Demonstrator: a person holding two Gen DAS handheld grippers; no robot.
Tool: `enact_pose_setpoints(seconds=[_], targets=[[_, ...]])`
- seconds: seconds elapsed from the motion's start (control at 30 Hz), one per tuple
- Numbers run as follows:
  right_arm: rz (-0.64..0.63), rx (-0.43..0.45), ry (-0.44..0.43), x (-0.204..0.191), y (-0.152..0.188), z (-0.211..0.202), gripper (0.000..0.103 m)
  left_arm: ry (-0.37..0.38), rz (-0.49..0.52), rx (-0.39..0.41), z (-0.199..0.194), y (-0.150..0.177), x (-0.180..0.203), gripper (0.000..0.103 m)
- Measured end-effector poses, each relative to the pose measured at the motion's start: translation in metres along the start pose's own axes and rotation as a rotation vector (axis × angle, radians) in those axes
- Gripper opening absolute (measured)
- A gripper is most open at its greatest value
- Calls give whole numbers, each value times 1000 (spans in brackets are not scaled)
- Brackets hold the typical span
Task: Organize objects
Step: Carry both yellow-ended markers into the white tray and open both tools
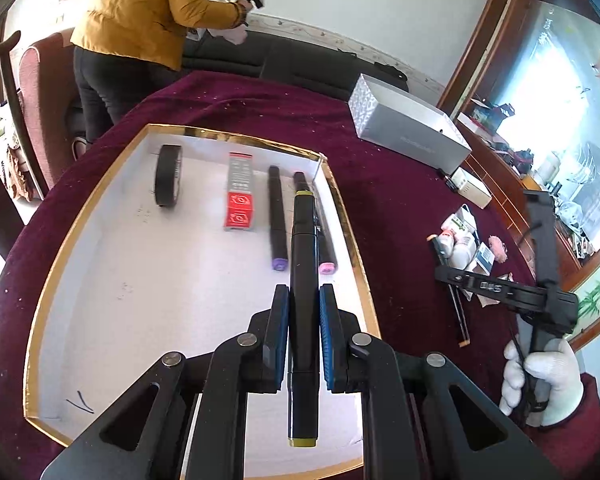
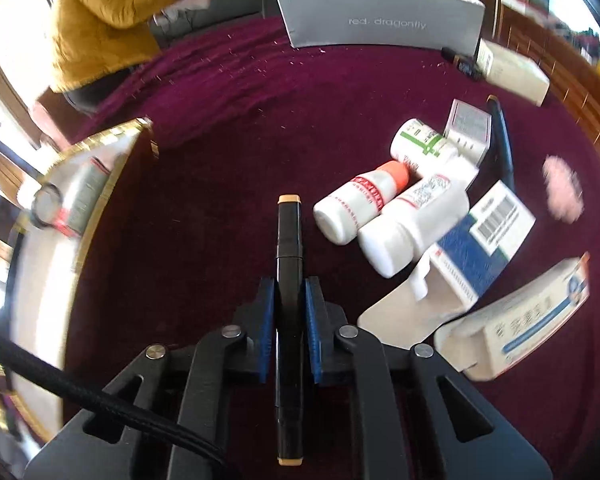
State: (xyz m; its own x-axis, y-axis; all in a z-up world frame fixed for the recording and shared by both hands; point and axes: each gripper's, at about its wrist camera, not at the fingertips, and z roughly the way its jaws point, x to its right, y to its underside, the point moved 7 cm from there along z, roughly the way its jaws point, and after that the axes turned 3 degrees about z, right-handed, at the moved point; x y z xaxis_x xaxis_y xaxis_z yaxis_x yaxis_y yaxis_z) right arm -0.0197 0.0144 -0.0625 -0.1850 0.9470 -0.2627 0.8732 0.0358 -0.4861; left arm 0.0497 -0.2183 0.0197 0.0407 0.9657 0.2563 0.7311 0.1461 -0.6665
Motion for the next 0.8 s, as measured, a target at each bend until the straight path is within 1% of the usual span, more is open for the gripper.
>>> enact_pose_setpoints(seconds=[0.17,0.27,0.43,0.5,0.6,0.67,0.73,0.8], targets=[[48,19,-152,-18,-1,-25,12,-12,-4,13,-9,-7,-8,12],[37,34,-227,-38,-6,-41,12,-32,-1,29,-14,-15,-15,12],[-19,46,-324,-82,-12,-57,13,-99,19,57,-20,-29,-32,12],[-48,52,-344,-99,-15,-60,13,-128,27,58,-19,-35,-40,12],[-104,79,-335,-124,-22,-64,13,-166,37,45,-9,-44,-51,12],[-121,66,-356,-139,-28,-60,13,-180,39,28,0,-50,-59,12],[-148,58,-348,-151,-32,-53,13,-189,44,4,11,-55,-63,12],[-163,27,-354,-164,-34,-42,13,-211,59,-26,25,-60,-67,12]])
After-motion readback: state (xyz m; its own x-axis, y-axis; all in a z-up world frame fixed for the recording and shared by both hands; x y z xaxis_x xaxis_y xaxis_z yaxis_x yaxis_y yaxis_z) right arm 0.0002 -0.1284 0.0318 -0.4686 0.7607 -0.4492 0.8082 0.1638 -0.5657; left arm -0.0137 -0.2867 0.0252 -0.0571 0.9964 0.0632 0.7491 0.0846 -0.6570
